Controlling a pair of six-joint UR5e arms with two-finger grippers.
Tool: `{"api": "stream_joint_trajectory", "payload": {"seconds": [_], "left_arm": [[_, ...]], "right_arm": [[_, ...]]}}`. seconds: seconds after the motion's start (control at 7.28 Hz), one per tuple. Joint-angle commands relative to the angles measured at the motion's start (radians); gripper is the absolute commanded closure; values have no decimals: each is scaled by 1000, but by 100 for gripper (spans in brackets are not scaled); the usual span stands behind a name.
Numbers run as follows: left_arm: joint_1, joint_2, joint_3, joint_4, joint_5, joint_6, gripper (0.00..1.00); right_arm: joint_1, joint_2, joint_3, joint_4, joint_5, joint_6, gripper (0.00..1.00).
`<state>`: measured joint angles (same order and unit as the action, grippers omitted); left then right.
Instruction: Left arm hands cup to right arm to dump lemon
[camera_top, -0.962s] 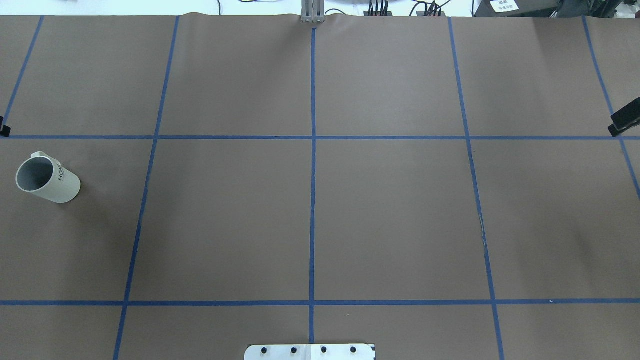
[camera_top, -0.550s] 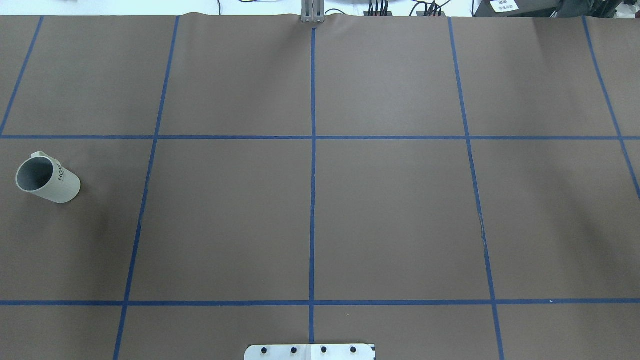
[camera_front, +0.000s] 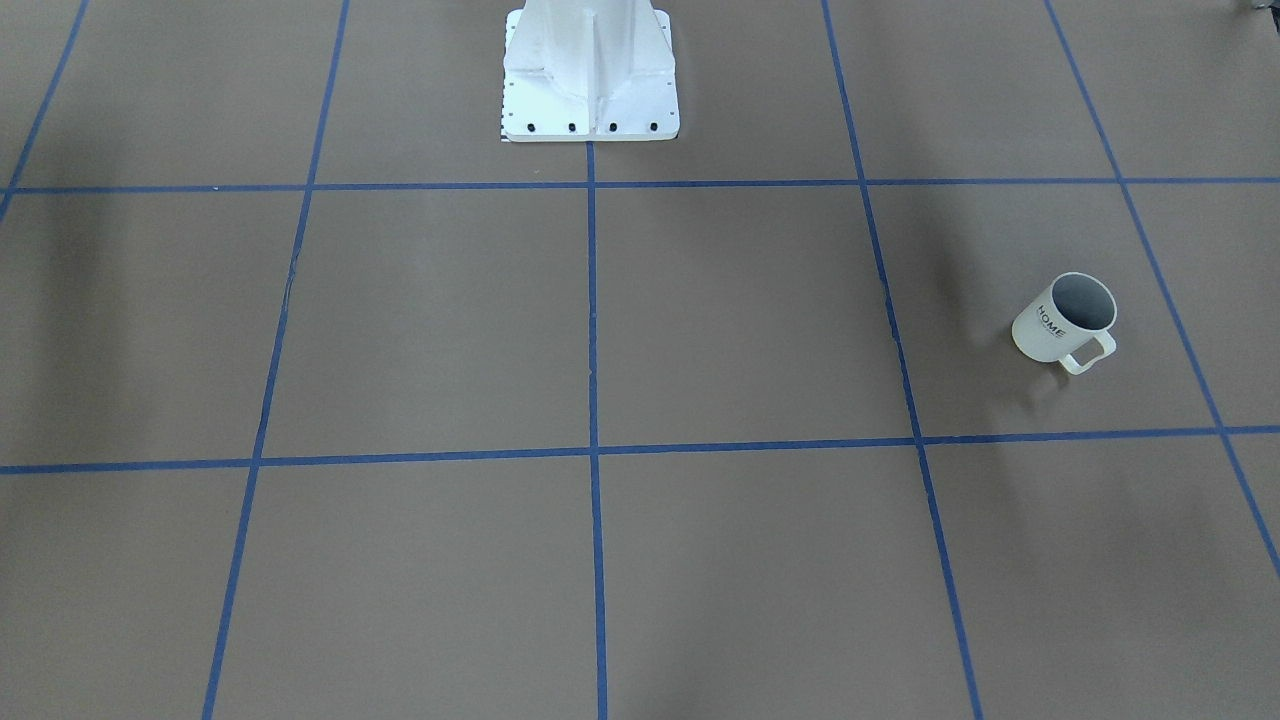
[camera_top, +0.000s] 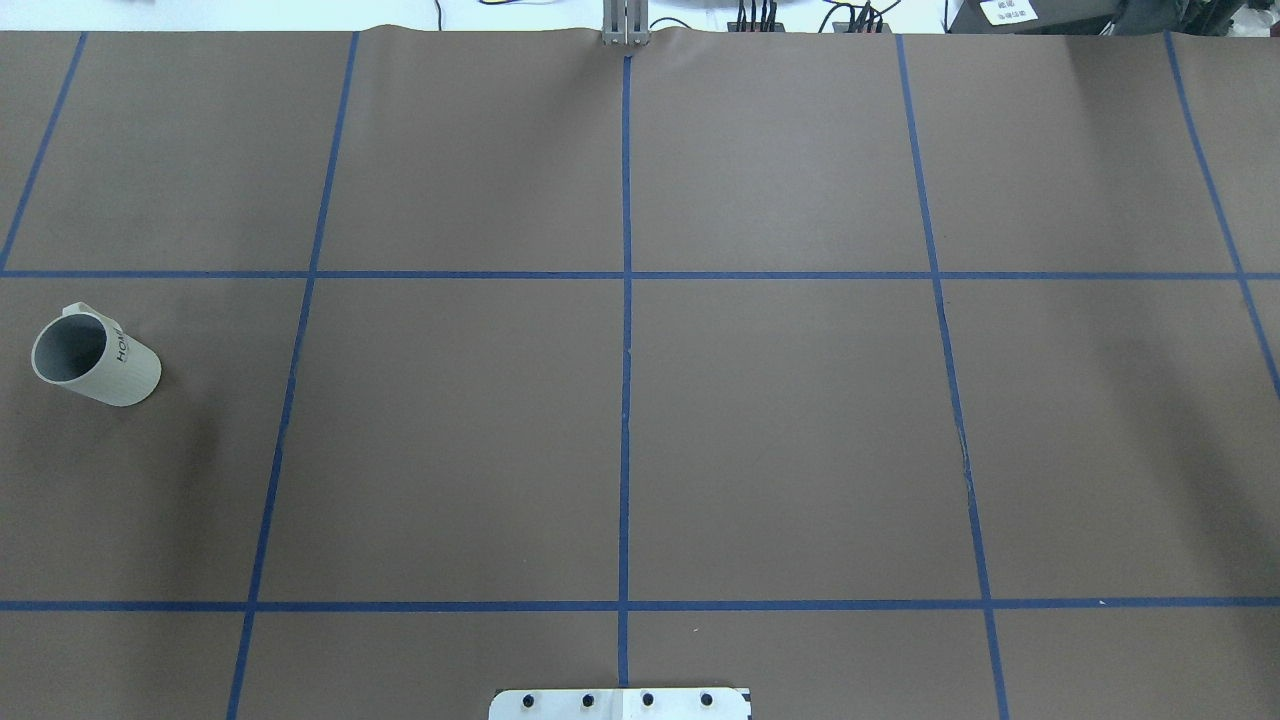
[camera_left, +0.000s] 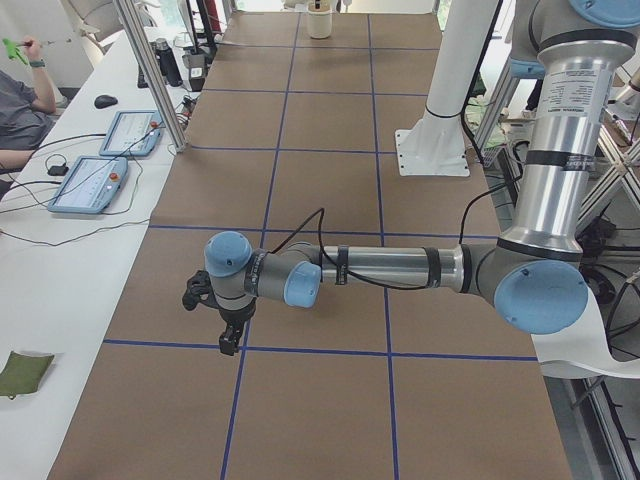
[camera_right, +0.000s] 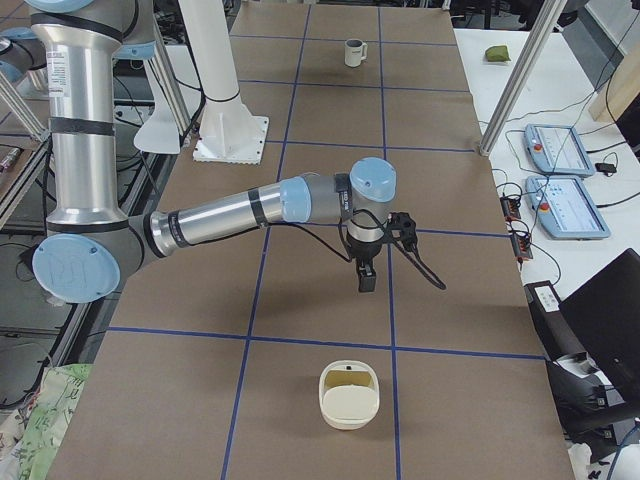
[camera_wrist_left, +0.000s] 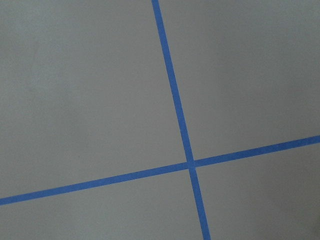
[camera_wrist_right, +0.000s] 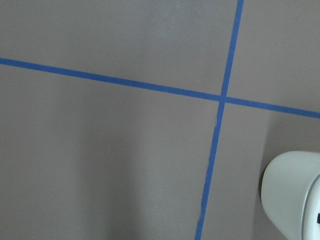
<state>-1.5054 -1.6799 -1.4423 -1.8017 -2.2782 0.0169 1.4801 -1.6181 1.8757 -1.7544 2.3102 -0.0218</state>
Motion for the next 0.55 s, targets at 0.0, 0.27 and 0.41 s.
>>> {"api": "stream_joint_trajectory", "payload": {"seconds": [0.0,0.27,0.41], "left_arm": [[1,5,-13,-28,5,-15,0],[1,3,-16,-27,6,-15,0],[2,3,-16,-27,6,-18,0]], "right_arm": [[3,-15,-35,1,5,-6,0],[5,-51,-56,83,5,-7,0],[14,-68,-75,134,6,-7,0]]}}
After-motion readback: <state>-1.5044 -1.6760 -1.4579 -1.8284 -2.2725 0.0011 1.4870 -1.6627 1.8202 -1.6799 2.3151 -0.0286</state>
